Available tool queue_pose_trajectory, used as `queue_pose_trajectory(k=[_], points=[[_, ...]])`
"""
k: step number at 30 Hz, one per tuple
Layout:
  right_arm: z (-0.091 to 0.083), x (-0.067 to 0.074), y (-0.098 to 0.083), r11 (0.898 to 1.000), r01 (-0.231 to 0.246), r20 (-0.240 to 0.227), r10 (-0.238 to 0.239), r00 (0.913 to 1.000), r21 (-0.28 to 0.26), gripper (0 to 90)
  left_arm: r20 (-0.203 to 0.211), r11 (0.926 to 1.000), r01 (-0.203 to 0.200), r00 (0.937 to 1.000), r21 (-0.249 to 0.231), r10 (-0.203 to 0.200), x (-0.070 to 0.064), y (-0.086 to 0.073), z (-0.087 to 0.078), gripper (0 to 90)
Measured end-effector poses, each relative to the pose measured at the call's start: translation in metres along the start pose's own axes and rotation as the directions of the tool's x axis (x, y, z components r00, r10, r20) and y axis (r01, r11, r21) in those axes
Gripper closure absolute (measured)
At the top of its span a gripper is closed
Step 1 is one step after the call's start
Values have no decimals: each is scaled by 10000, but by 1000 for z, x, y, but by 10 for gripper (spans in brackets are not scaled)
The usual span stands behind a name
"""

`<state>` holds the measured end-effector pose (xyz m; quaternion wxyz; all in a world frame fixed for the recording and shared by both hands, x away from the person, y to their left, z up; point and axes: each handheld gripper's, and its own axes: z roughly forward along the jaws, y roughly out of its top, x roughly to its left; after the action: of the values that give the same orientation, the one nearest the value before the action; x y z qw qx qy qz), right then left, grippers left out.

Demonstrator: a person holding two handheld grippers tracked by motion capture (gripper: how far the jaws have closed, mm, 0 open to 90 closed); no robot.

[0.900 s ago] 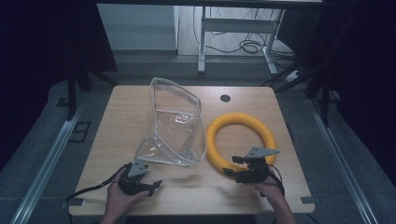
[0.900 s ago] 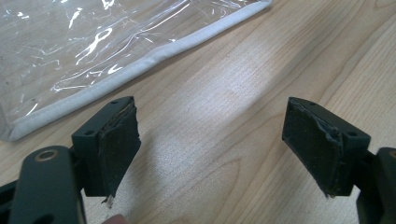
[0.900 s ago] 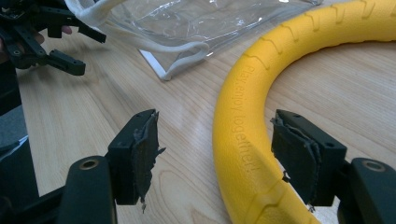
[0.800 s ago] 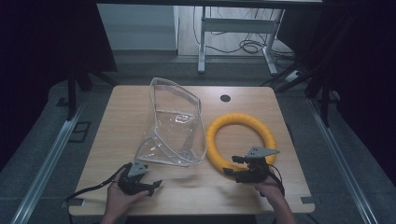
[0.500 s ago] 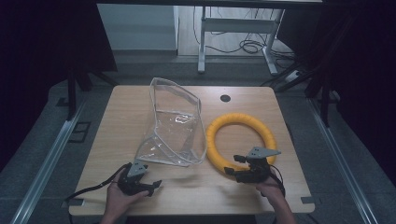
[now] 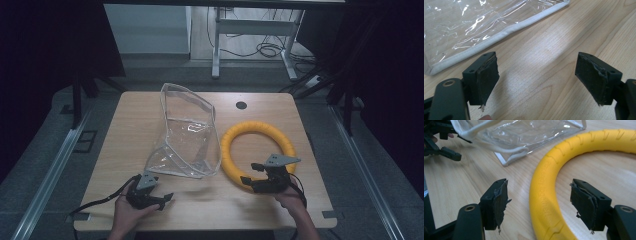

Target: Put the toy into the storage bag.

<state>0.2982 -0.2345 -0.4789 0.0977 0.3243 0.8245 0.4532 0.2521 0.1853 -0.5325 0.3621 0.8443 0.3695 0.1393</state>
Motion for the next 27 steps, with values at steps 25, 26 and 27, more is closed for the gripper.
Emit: queue_pose_trajectory(k=[25,26,27], points=[[31,7,66,8872,1860,-787,-1685,9826,4224,288,98,10000,14,10000,-16,-14,0,0,0,188],[31,7,66,8872,1860,-787,-1685,9826,4224,288,98,10000,14,10000,-16,-14,0,0,0,188],[35,8,67,8724,1953,-823,-1773,9807,4481,287,107,10000,8,9999,-2,-8,0,0,0,188]])
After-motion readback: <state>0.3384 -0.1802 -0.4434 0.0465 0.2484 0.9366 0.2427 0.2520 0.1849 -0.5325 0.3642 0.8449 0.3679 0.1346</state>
